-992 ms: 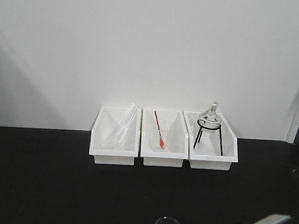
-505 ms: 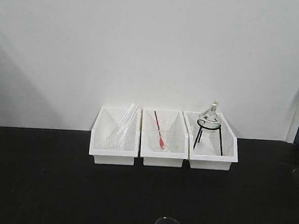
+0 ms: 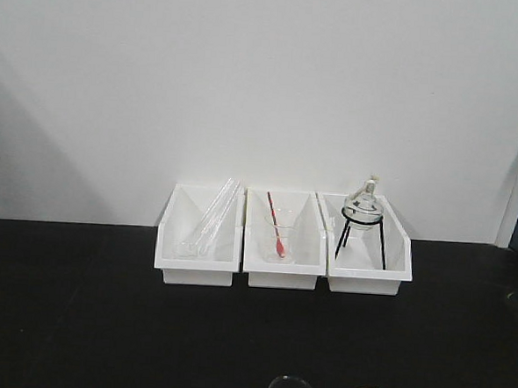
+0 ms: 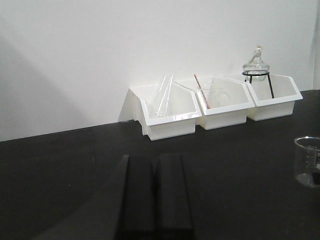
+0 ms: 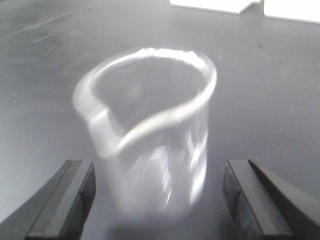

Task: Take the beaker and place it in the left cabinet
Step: 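Lower the right gripper toward the clear glass beaker on the bench, then close the right gripper around the beaker and lift it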

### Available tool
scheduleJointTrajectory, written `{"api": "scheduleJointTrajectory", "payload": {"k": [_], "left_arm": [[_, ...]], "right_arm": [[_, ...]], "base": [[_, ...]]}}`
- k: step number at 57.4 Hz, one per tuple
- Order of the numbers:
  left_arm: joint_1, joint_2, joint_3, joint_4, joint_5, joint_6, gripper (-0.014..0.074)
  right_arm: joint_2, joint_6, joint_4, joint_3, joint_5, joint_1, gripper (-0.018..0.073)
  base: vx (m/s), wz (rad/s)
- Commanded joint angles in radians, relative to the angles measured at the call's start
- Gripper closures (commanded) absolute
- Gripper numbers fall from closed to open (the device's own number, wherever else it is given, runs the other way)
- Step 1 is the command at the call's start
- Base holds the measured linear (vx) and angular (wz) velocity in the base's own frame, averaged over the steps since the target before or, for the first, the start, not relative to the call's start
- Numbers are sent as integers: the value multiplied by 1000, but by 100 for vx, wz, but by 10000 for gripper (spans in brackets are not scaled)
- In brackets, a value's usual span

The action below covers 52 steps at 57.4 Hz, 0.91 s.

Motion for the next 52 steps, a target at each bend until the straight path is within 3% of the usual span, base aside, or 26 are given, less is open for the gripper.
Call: {"api": "scheduleJointTrajectory", "payload": {"k": [1,22,27,40,52], "left_arm": [[-4,-18,16,-8,-83,-3,596],[-4,-18,16,-8,-83,-3,596],[-4,-18,16,-8,-83,-3,596],[-4,-18,16,-8,-83,-3,596],[-4,-18,16,-8,-83,-3,596]], "right_arm": [[-19,1,8,-67,-214,14,-11],[56,1,45,-217,-213,54,32],[56,0,89,-218,-215,57,120],[26,35,82,-211,-213,57,575],[-141,199,69,-211,-100,56,564]], "base": [[0,0],[0,-1],[0,0],[0,0],[0,0]]}}
